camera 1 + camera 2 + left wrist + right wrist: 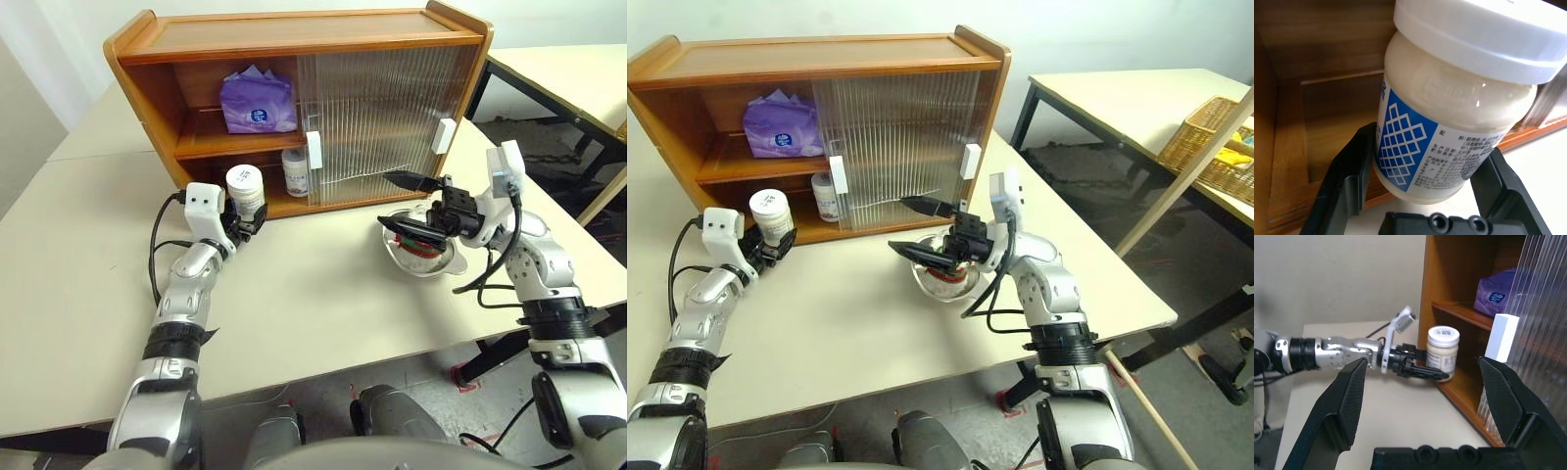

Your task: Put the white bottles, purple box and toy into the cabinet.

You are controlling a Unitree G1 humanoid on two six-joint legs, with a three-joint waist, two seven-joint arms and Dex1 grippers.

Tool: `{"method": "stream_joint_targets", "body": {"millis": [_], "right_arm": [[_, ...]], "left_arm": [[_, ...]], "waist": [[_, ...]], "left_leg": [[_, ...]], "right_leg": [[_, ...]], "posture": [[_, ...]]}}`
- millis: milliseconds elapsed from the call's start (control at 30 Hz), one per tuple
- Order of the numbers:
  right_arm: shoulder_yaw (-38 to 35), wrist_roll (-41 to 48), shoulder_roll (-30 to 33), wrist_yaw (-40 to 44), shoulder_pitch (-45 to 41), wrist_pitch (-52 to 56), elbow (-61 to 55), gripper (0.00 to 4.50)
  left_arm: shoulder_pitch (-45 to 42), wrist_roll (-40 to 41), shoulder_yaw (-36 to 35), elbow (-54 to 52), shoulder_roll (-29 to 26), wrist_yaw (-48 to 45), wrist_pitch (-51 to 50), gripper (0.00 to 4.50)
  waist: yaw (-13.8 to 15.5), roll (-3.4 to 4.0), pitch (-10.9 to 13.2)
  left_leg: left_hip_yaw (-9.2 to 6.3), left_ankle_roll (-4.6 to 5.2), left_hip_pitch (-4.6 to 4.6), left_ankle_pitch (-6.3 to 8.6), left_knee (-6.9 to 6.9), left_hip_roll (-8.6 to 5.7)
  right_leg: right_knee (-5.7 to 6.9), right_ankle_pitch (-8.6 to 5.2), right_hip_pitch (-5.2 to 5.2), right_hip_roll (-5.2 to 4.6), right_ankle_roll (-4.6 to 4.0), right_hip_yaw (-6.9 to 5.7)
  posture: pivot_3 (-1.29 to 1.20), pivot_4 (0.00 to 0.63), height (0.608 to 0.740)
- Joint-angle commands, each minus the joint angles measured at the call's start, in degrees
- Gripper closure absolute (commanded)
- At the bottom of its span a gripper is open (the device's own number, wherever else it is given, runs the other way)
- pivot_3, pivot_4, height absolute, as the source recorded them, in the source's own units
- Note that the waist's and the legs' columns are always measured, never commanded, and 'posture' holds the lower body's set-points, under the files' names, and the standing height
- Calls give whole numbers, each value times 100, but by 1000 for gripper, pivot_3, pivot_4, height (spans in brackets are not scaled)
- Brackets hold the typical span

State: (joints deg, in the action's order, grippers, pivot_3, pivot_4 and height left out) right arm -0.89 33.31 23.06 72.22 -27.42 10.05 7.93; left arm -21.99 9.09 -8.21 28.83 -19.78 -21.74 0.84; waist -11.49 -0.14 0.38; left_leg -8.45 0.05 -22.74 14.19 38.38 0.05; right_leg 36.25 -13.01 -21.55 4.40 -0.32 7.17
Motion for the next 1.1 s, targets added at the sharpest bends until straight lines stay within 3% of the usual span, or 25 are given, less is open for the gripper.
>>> {"method": "stream_joint_targets", "body": {"millis": [33,433,1100], "right_arm": [[12,41,-53,-149,81,138,-214,0],[54,-46,-83,-193,174,88,-310,0],[50,-94,-79,-192,138,0,-242,0]], "left_arm": [[-273,-67,5,210,-17,10,110,1286],[-1350,-272,44,1498,175,527,28,1286],[-2152,-261,-88,2908,125,776,137,1286]], "waist": [[7,-1,0],[-9,-6,3],[-83,-15,10]], "left_leg": [[0,0,0,0,1,0],[1,5,-1,-3,16,-9],[-18,21,-3,-12,30,-79]], "right_leg": [[0,0,0,0,1,0],[-3,-11,8,0,51,3],[-4,-10,20,-17,77,9]], "posture": [[-251,0,740],[-269,0,740],[-279,0,740]]}}
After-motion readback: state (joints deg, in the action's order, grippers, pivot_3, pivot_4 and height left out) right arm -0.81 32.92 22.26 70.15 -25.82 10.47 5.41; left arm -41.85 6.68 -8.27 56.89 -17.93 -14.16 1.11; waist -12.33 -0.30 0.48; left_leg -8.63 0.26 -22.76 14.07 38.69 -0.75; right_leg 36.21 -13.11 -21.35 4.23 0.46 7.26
